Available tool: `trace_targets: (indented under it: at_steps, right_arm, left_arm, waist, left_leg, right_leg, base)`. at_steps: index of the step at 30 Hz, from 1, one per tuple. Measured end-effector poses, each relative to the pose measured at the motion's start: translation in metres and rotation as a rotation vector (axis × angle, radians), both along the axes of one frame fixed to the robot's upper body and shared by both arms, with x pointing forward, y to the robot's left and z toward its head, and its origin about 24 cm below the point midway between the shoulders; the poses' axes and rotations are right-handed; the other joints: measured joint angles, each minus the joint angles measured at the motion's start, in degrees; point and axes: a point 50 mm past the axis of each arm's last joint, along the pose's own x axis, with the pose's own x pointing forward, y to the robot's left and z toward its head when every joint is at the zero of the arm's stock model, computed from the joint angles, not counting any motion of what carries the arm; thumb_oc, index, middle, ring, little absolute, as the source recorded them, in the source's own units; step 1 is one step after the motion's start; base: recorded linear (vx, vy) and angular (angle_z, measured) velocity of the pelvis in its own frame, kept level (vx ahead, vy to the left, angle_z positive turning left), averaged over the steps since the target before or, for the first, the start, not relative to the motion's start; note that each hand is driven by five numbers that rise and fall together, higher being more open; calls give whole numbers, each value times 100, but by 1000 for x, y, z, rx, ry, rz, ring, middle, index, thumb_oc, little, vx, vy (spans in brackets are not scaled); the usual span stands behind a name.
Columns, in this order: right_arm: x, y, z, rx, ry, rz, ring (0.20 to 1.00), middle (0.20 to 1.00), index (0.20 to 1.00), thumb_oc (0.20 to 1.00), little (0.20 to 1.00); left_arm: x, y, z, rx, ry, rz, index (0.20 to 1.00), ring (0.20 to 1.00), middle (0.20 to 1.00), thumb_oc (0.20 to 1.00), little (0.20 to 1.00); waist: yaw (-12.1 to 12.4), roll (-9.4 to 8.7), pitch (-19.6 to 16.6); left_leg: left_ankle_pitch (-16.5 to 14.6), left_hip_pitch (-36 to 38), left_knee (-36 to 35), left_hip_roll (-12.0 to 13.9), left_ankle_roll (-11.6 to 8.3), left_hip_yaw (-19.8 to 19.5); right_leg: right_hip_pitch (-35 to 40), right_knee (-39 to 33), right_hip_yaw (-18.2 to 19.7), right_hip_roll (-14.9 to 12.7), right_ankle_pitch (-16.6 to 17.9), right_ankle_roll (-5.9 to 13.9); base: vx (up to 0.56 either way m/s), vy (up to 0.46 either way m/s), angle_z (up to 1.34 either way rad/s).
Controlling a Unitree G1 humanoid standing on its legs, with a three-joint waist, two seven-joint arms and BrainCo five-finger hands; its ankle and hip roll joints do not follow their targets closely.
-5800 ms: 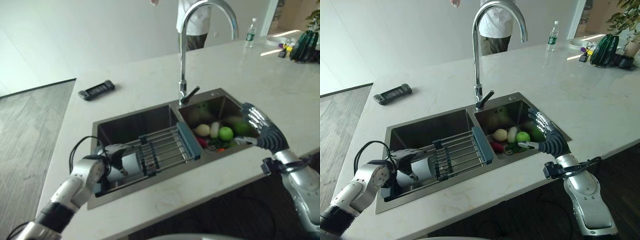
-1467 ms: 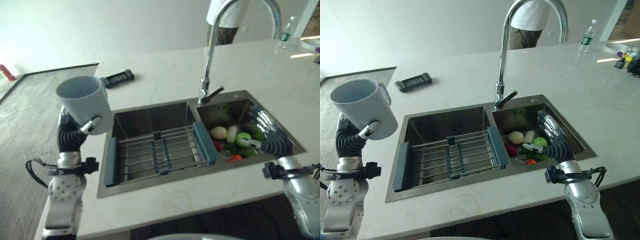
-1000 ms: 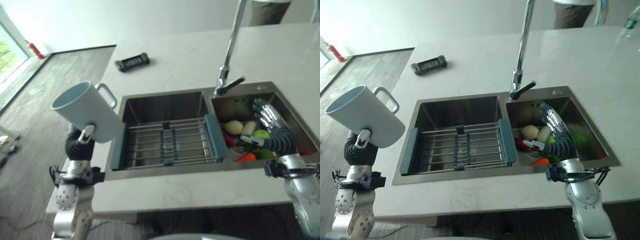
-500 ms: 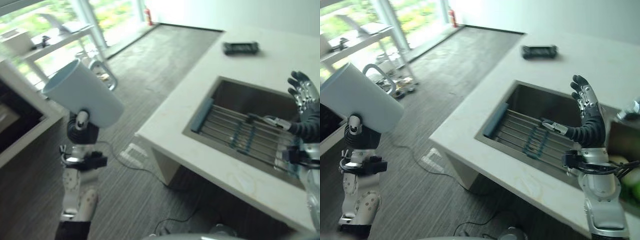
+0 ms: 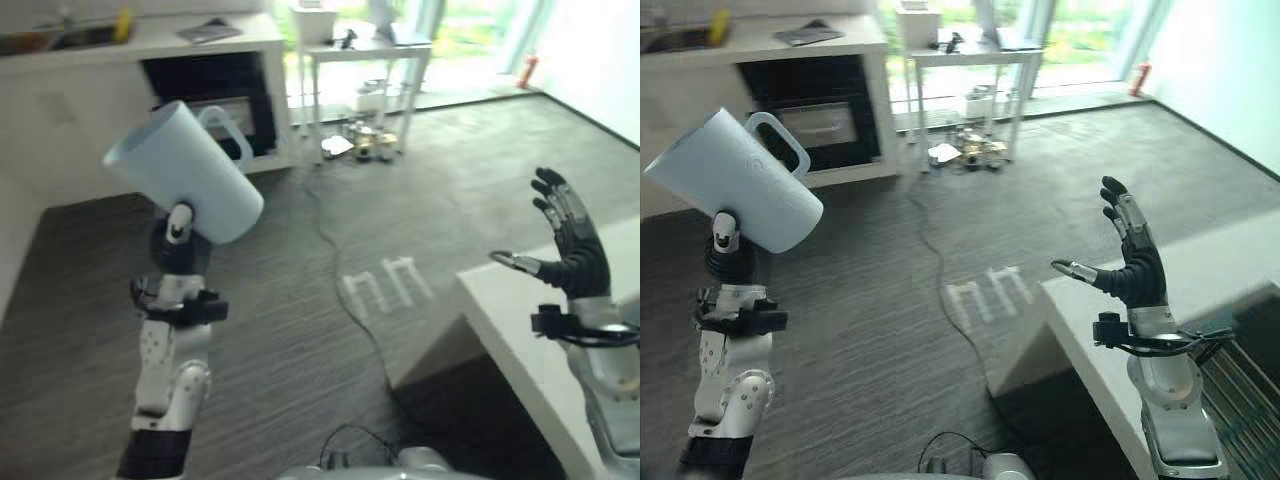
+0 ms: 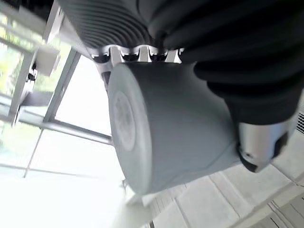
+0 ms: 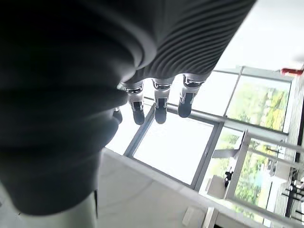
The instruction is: Place the dishes in the dishwasher.
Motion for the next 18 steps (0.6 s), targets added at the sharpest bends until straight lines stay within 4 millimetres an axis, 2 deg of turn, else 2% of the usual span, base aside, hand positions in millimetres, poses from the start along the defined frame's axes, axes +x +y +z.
trace_targets:
  at_steps: [1,2,3,4,5,6,7,8,9,10,11,12,13,14,15,16,17,18]
  right_arm:
    - [0,-1,-2,3,8,-5,1000,1000,1000,1000,1000]
    - [-1,0,-3,10,7,-1,1000,1000,1000,1000,1000]
    - [-2,0,-5,28,12,-2,1000,1000,1000,1000,1000]
    - [-2,1,-9,37,29,1,1000,1000,1000,1000,1000]
    - [-3,2,-13,43,45,4,1000,1000,1000,1000,1000]
    - [-3,3,-14,37,53,13,1000,1000,1000,1000,1000]
    - [-2,4,-14,37,54,22,1000,1000,1000,1000,1000]
    - [-1,6,-14,47,60,34,1000,1000,1000,1000,1000]
    - [0,8,-14,60,60,49,1000,1000,1000,1000,1000]
    - [3,8,-12,64,55,52,1000,1000,1000,1000,1000]
    - [5,9,-10,59,48,55,1000,1000,1000,1000,1000]
    - [9,11,-5,57,31,59,1000,1000,1000,1000,1000]
    - [12,11,-6,73,32,40,1000,1000,1000,1000,1000]
    - [14,11,-6,79,35,25,1000,1000,1000,1000,1000]
    - [15,10,-5,82,28,19,1000,1000,1000,1000,1000]
    - [17,10,0,79,10,24,1000,1000,1000,1000,1000]
    - [18,10,6,71,-12,42,1000,1000,1000,1000,1000]
    - [14,5,9,65,-25,25,1000,1000,1000,1000,1000]
  left_arm:
    - [1,-1,-3,6,20,-12,200,200,200,200,200]
    - [1,0,-4,13,27,-12,200,200,200,200,200]
    - [0,1,-7,22,42,-13,200,200,200,200,200]
    - [-4,3,-14,28,75,-13,200,200,200,200,200]
    - [-9,6,-21,55,108,-32,200,200,200,200,200]
    - [-14,8,-28,62,135,-37,200,200,200,200,200]
    - [-20,10,-34,70,164,-37,200,200,200,200,200]
    - [-27,11,-39,77,196,-48,200,200,200,200,200]
    - [-35,8,-41,80,214,-80,200,200,200,200,200]
    - [-36,5,-44,68,223,-97,200,200,200,200,200]
    - [-36,5,-42,57,217,-109,200,200,200,200,200]
    - [-31,5,-34,69,180,-121,200,200,200,200,200]
    - [-18,-1,-29,63,152,-169,200,200,200,200,200]
    - [-11,-8,-21,62,117,-218,200,200,200,200,200]
    - [-10,-9,-14,88,86,-237,200,200,200,200,200]
    - [-15,-9,-10,96,73,-236,200,200,200,200,200]
    - [-29,-6,-11,76,79,-228,200,200,200,200,200]
    - [-36,-3,-13,70,94,-216,200,200,200,200,200]
  waist:
    - [-46,75,1]
    - [-2,44,-15]
    - [9,-47,-36]
    - [71,-40,-49]
    - [65,-96,-33]
    - [162,-74,-52]
    - [215,-36,-73]
    - [355,-32,-65]
    - [425,3,-48]
    - [504,168,23]
    - [507,234,-10]
    - [517,142,-26]
    - [430,-13,10]
    - [417,-127,90]
    - [442,-189,122]
    - [489,-137,108]
    - [541,-45,113]
    - [548,30,144]
  left_leg:
    - [-80,87,-34,27,-218,-358]
    - [-146,193,-30,-19,-328,-545]
    - [-262,297,6,-118,-539,-630]
    - [-490,405,54,-63,-862,-416]
    - [-774,254,390,216,-984,416]
    - [-719,216,494,344,-915,674]
    - [-601,308,434,377,-674,617]
    - [-485,351,355,390,-567,523]
    - [-444,450,346,449,-538,419]
    - [-395,512,355,577,-460,303]
    - [-387,463,356,583,-470,225]
    - [-385,363,347,447,-507,326]
    - [-336,280,321,355,-1018,785]
    - [-466,124,499,563,-1302,1945]
    - [-461,16,578,857,-1295,2351]
    - [-166,0,383,1109,-1270,2040]
    - [277,234,147,1228,-1242,1427]
    - [281,434,-48,1240,-1231,1222]
  right_leg:
    - [-18,-342,-20,373,142,-198]
    - [226,-932,-72,394,411,-384]
    - [461,-1271,-63,256,743,-549]
    - [753,-1488,-131,197,720,-599]
    - [1057,-1698,-408,110,665,-676]
    - [1205,-1754,-561,132,589,-660]
    - [1310,-1806,-693,172,587,-657]
    - [1394,-1810,-767,174,569,-628]
    - [1399,-1628,-833,220,511,-540]
    - [1139,-1078,-877,299,248,-432]
    - [1014,-1118,-896,259,159,-304]
    - [1043,-1812,-885,8,507,-246]
    - [1294,-2340,-1375,-278,972,-569]
    - [1329,-2360,-1624,-385,964,-614]
    - [1300,-2360,-1685,-398,940,-642]
    - [1189,-2359,-1679,-356,932,-626]
    - [1130,-2359,-1416,-278,982,-566]
    - [1119,-2358,-1201,-256,1028,-506]
  base:
    - [149,-138,162]
    - [168,-200,134]
    - [119,-195,72]
    - [152,-241,97]
    - [122,-199,98]
    - [147,-249,108]
    - [118,-223,95]
    - [99,-216,97]
    - [7,-122,95]
    - [-10,-88,91]
    - [-35,-59,104]
    - [-76,-20,168]
    - [-128,2,198]
    - [-140,23,186]
    - [-110,84,108]
    - [-67,99,5]
    - [-50,141,-71]
    - [-79,191,-112]
